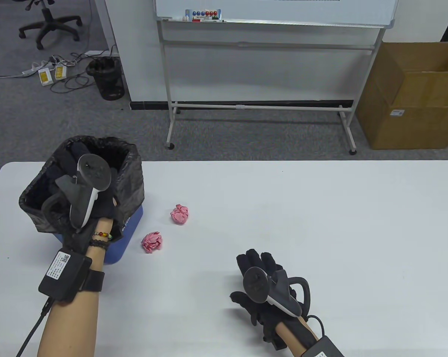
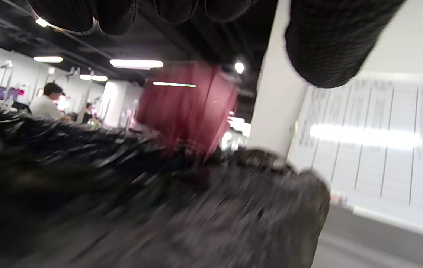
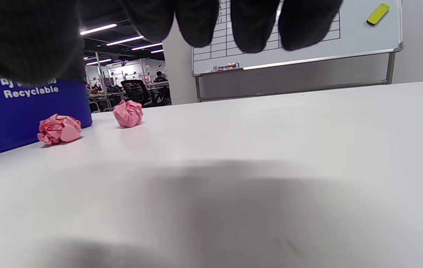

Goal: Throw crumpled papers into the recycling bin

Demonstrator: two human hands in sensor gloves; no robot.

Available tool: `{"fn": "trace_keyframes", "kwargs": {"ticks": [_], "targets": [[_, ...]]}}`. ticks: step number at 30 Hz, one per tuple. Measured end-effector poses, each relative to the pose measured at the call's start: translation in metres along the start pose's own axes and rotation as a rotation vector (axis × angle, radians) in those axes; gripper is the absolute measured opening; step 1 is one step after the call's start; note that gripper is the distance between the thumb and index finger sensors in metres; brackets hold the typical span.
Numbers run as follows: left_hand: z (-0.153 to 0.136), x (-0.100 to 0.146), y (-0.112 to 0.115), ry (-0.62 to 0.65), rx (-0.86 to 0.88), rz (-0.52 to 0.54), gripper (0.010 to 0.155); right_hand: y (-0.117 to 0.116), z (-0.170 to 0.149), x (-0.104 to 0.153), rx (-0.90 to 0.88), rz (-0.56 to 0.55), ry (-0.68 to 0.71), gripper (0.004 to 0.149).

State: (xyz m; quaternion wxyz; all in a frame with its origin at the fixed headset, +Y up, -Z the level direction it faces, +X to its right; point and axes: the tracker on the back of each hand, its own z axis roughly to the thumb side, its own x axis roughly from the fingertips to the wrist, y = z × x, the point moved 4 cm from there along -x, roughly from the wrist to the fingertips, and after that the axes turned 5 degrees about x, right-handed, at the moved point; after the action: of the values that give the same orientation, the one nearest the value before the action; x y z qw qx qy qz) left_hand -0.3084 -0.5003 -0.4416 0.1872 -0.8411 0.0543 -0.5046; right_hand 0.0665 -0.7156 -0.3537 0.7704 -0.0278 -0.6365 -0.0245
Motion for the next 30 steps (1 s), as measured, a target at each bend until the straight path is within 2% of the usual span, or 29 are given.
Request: {"fn": "trace_keyframes", "kwargs": {"ticks": [4,9,12,19,24,30], "targets": [[0.003,0.004,0.006,0.016,0.061,-0.048,0.090,0.000,0.001,0.000,0.006,0.004,0.004,0.092],[0.014,0.012,0.007,0.055,0.061,-0.041,0.087,0.000,0.000,0.000,0.005,0.006,0.001,0.092],[0.024,0.021,0.008,0.118,0.088,-0.035,0.084,0.001,0.000,0.000,0.003,0.006,-0.003,0.092],[0.056,0.050,0.025,0.272,0.083,-0.101,0.079,0.001,0.000,0.001,0.007,0.004,-0.002,0.092],[0.074,0.066,0.045,0.356,0.114,-0.192,0.078,0.002,0.000,0.001,0.010,0.002,-0.002,0.092],[0.081,0.077,0.083,0.370,0.101,-0.280,0.077,0.001,0.000,0.001,0.013,0.007,-0.003,0.092]]}}
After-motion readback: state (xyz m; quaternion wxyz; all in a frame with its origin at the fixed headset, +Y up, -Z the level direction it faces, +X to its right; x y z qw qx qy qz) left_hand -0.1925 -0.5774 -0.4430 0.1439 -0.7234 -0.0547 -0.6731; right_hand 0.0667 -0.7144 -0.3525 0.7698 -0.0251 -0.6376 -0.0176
